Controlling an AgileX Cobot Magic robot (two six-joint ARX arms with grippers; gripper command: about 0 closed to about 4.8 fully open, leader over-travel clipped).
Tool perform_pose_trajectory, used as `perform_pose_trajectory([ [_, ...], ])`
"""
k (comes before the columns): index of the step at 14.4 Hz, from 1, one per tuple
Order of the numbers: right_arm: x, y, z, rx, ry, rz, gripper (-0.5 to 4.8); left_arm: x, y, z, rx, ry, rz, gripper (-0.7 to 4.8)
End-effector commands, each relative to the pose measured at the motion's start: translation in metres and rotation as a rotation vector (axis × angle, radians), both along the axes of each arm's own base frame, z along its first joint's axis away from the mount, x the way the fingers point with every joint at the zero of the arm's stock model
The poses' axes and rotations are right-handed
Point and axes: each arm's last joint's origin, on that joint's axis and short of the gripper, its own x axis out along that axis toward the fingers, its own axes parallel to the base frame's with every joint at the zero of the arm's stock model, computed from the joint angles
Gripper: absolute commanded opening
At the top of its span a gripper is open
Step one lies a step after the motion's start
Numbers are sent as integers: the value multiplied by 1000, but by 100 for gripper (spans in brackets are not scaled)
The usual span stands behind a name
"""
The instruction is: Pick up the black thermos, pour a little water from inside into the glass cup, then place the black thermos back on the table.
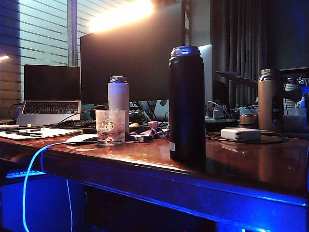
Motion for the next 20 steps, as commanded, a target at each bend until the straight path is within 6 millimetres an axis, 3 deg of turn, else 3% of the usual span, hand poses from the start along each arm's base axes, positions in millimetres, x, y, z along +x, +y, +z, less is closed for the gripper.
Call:
perform_pose_trajectory([
  [1, 0, 0, 1, 76, -29, -4, -1, 0, 0, -4, -1, 20, 3, -5],
  [3, 0, 0, -3, 181, 3, -18, -1, 0, 0, -4, -1, 22, 2, -5],
  [7, -1, 0, -8, 194, 54, -13, 0, 0, 0, -4, -21, 21, -2, -5],
  [10, 0, 3, 1, 303, -17, 73, -1, 0, 0, 21, -243, -160, 13, -4],
  [13, -9, 4, 42, 314, -135, 105, -1, -15, 3, 80, -261, -342, 69, 0],
  [15, -15, 5, 71, 310, -180, 113, -1, -14, 4, 121, -228, -368, 95, 29],
  [17, -13, 6, 96, 288, -168, 145, 0, 7, 0, 167, -150, -318, -8, 30],
  [20, 5, 7, 123, 298, -86, 254, -1, 62, -11, 219, -127, -97, -298, 28],
])
